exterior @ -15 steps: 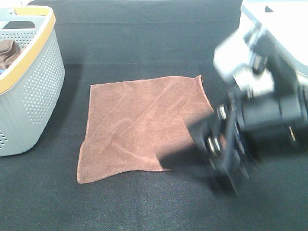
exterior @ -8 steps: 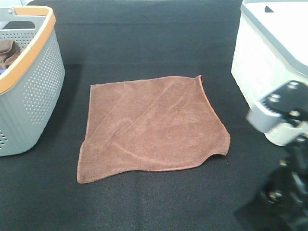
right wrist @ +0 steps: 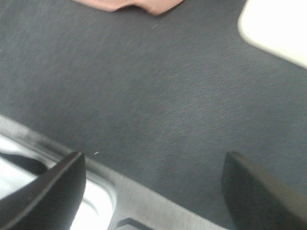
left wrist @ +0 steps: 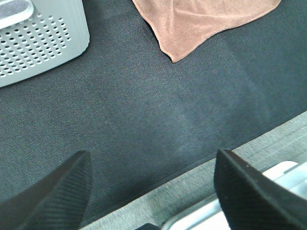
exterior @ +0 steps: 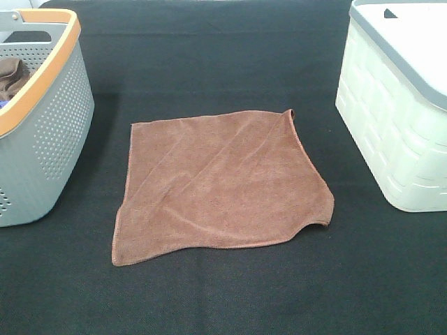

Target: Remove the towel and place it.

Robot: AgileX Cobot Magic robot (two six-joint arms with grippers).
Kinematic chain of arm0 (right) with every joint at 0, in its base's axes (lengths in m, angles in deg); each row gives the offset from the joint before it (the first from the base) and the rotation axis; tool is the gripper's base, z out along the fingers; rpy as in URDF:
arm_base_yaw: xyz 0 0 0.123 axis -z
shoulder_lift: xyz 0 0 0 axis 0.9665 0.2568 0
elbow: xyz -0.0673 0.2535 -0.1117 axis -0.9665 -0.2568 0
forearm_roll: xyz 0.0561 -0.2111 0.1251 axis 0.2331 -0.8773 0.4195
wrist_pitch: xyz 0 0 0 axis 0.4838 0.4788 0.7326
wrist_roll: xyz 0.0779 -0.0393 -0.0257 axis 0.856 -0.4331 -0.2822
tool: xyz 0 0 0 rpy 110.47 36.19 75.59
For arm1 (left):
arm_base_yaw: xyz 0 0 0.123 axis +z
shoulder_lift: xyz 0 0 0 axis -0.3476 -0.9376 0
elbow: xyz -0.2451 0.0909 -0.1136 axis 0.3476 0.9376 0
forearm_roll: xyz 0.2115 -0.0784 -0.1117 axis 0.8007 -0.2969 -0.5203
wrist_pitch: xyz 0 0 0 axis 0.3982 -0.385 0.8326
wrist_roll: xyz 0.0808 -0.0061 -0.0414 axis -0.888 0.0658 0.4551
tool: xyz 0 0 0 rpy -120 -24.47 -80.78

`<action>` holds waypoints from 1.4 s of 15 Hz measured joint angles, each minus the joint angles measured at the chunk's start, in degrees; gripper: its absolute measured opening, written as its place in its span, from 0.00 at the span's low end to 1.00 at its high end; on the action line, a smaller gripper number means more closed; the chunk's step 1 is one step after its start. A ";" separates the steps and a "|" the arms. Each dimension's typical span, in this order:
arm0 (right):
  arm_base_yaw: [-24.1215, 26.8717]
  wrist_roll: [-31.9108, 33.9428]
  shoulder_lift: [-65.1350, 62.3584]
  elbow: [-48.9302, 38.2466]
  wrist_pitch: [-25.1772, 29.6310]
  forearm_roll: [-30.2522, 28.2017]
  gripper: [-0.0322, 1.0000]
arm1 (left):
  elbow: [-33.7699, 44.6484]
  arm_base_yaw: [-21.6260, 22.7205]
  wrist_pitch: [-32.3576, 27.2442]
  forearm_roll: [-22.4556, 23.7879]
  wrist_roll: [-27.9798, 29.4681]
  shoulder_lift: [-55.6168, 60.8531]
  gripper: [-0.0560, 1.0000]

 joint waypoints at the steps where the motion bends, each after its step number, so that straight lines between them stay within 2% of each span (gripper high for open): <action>1: 0.00 0.00 -3.27 0.00 0.23 -0.29 0.75 | 0.69 0.00 0.29 -0.06 -0.86 2.06 0.70; 4: 0.00 -1.49 -8.88 -1.55 -0.69 -0.17 0.75 | 0.74 0.00 1.38 -0.57 -2.81 4.18 0.70; 5: 0.00 -3.15 -11.29 -2.35 -2.01 0.80 0.75 | 0.74 0.00 1.89 -0.57 -5.04 4.24 0.70; 7: 0.00 -10.43 -16.04 -2.81 -3.21 4.35 0.75 | 0.74 0.00 2.06 -2.92 -11.75 4.24 0.70; 10: 0.00 -11.97 -17.76 -2.98 -3.27 5.27 0.75 | 0.74 0.00 2.29 -6.19 -16.90 4.41 0.70; 15: 0.00 -11.97 -17.76 -2.98 -3.27 5.27 0.75 | 0.74 0.00 1.60 -8.37 -16.96 4.41 0.70; 17: 0.00 -11.97 -17.76 -2.98 -3.27 5.50 0.75 | 1.89 0.00 5.44 -8.82 -17.25 4.47 0.70; 21: 0.00 -11.97 -17.76 -2.98 -3.27 5.50 0.75 | 3.32 0.00 8.42 -9.34 -17.25 4.47 0.70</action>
